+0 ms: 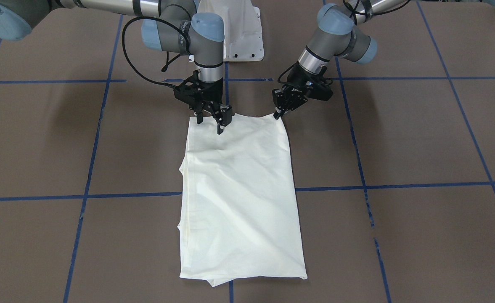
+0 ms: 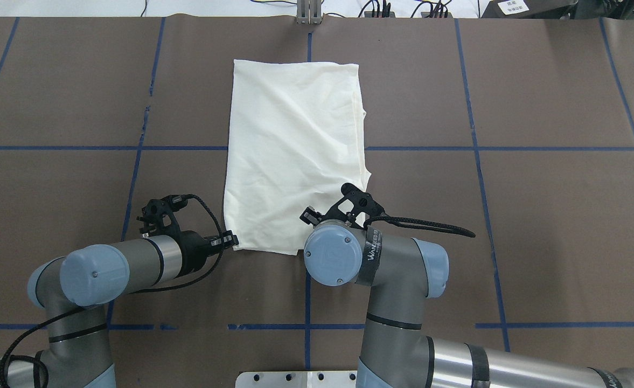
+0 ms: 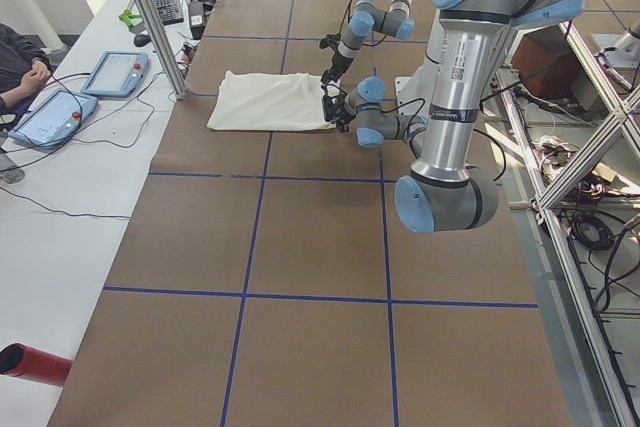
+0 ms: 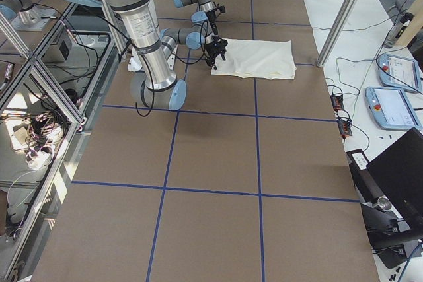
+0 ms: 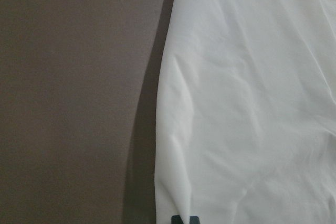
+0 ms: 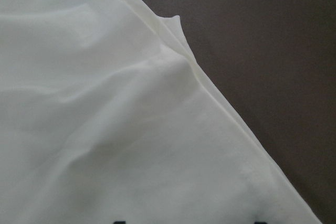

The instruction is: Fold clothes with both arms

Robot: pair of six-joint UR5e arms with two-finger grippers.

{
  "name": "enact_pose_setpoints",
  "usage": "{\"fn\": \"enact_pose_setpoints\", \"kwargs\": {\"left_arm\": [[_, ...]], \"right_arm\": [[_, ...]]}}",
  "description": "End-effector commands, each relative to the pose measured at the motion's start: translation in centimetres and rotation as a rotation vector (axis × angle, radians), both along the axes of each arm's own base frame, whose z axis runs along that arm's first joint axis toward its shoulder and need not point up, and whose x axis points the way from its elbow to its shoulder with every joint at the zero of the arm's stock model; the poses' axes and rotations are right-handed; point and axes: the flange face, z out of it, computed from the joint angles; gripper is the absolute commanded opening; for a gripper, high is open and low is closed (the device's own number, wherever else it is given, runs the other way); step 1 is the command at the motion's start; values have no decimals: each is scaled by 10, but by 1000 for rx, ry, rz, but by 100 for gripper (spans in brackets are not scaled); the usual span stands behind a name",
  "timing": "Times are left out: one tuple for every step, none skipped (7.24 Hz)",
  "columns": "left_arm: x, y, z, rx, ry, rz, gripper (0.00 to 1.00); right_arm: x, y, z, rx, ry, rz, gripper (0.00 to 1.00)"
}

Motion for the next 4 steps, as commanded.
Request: {"fn": "enact_pose_setpoints", "kwargs": {"left_arm": [[0, 0, 0, 1, -1, 0, 0], [0, 0, 0, 1, -1, 0, 0], [0, 0, 0, 1, -1, 0, 0], [0, 0, 0, 1, -1, 0, 0]], "right_arm": [[-3, -1, -5, 1, -1, 0, 70], [-4, -1, -9, 4, -11, 0, 44], [-4, -1, -12, 5, -16, 1, 14], [-4, -1, -12, 4, -17, 2, 9]]}}
